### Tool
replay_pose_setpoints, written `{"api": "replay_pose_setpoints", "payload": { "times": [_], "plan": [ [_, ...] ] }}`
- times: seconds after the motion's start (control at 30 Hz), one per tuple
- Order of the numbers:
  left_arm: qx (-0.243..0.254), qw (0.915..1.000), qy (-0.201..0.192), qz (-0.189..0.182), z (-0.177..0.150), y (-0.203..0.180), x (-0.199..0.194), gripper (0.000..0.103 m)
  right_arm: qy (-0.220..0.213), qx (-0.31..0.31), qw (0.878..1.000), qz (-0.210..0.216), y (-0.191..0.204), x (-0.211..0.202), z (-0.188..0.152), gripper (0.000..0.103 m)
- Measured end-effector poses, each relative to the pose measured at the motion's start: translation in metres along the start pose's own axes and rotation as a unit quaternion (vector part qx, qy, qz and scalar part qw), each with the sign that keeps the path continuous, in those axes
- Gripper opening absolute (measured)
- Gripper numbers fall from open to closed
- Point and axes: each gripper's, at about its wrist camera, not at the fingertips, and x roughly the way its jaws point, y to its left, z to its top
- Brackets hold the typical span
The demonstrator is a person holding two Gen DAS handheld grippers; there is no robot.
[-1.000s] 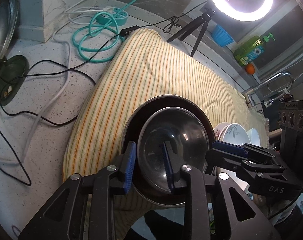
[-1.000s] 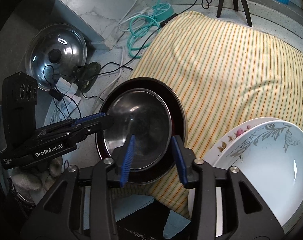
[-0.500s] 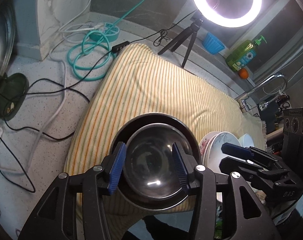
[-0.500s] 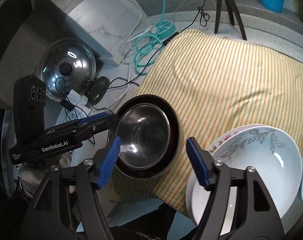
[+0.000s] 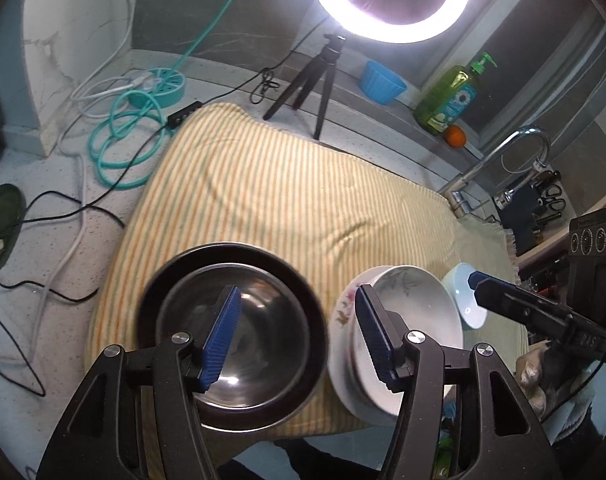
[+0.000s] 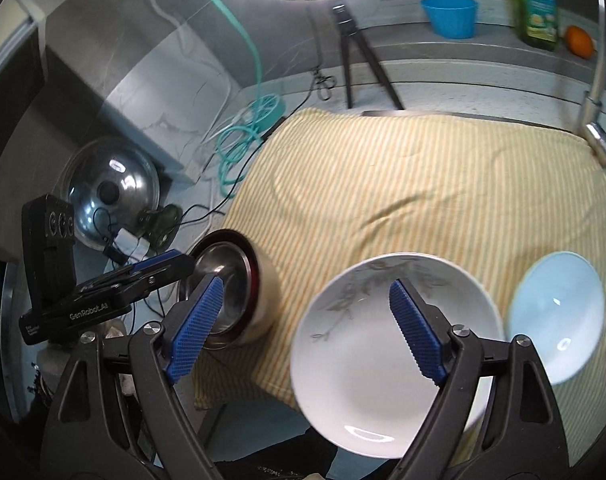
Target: Organize plates and bowls
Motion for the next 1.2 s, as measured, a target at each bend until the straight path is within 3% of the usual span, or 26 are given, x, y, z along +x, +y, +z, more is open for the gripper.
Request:
{"api": "replay_pose_setpoints", "payload": {
  "times": [0.67, 1.2],
  "plan": [
    [0.072, 0.995, 0.032, -0.062, 0.001, -0.104, 0.052, 0.059, -0.056, 0.105, 0.989, -0.084, -0.136, -0.087, -0.02, 0.087],
    [0.162, 0.9776, 0.094, -0.096, -0.012, -0.191, 0.123, 0.057, -0.045, 0.153, 0.983, -0.087, -0.198, -0.089, -0.055, 0.085]
  ]
}}
